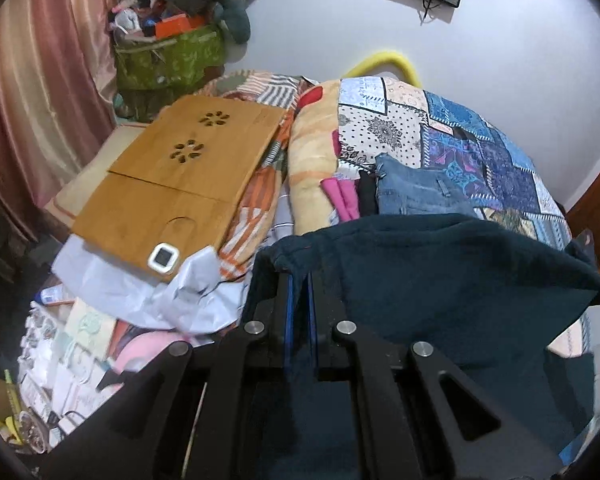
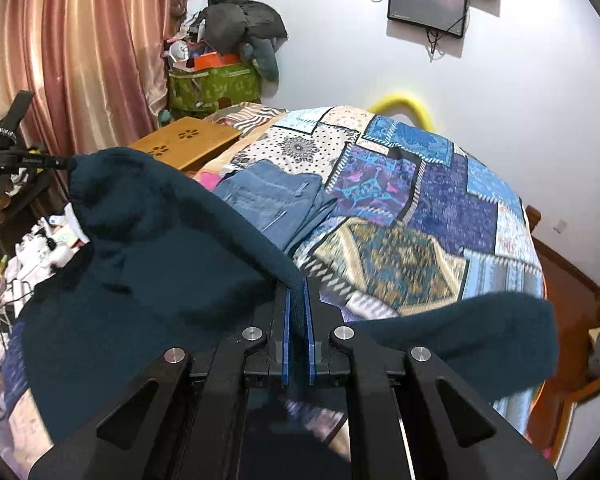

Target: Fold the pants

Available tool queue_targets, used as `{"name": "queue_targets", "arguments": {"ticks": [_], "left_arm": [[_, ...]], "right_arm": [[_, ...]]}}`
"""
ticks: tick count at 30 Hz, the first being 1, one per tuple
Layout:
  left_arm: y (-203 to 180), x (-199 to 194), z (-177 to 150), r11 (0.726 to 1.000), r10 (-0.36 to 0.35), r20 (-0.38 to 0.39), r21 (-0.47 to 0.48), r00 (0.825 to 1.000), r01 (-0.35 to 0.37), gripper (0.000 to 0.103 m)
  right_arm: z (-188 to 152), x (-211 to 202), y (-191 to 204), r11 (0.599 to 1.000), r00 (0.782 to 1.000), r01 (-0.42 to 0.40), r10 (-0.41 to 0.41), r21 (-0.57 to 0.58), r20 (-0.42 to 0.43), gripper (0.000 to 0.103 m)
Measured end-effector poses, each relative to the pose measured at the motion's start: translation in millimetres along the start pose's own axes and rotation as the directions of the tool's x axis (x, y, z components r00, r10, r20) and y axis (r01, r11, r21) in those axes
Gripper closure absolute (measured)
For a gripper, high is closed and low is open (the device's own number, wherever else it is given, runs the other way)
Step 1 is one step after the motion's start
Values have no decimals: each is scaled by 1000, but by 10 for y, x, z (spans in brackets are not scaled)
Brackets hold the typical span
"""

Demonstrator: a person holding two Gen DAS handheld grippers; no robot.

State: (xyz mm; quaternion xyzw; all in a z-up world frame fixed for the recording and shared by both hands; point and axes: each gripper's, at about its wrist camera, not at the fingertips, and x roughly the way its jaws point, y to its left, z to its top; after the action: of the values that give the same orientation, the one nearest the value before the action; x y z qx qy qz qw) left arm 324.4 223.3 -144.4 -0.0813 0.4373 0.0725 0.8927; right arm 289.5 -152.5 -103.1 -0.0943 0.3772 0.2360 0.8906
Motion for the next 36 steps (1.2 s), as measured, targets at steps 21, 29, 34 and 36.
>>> {"name": "queue_targets", "arguments": {"ticks": [21, 29, 34, 36], "left_arm": [[535, -392, -1356, 993, 15, -90, -114, 996, -26, 102], [363, -242, -1651, 981, -70, -180, -191, 981, 35, 40], [266, -97, -1684, 945, -213, -226, -297, 950, 141, 26], [243, 17, -1685, 924, -262, -244, -341, 934, 170, 26]], "right_arm": [[-1249, -361, 793, 998, 997, -43, 45, 44, -62, 97], [-1308, -428, 879, 1000, 996, -18, 19, 9, -92, 85], [-1260, -593, 831, 1000, 998, -3, 3, -1, -69, 66], [-1217, -653, 769, 1000, 999, 7, -6, 15, -45, 61]]}}
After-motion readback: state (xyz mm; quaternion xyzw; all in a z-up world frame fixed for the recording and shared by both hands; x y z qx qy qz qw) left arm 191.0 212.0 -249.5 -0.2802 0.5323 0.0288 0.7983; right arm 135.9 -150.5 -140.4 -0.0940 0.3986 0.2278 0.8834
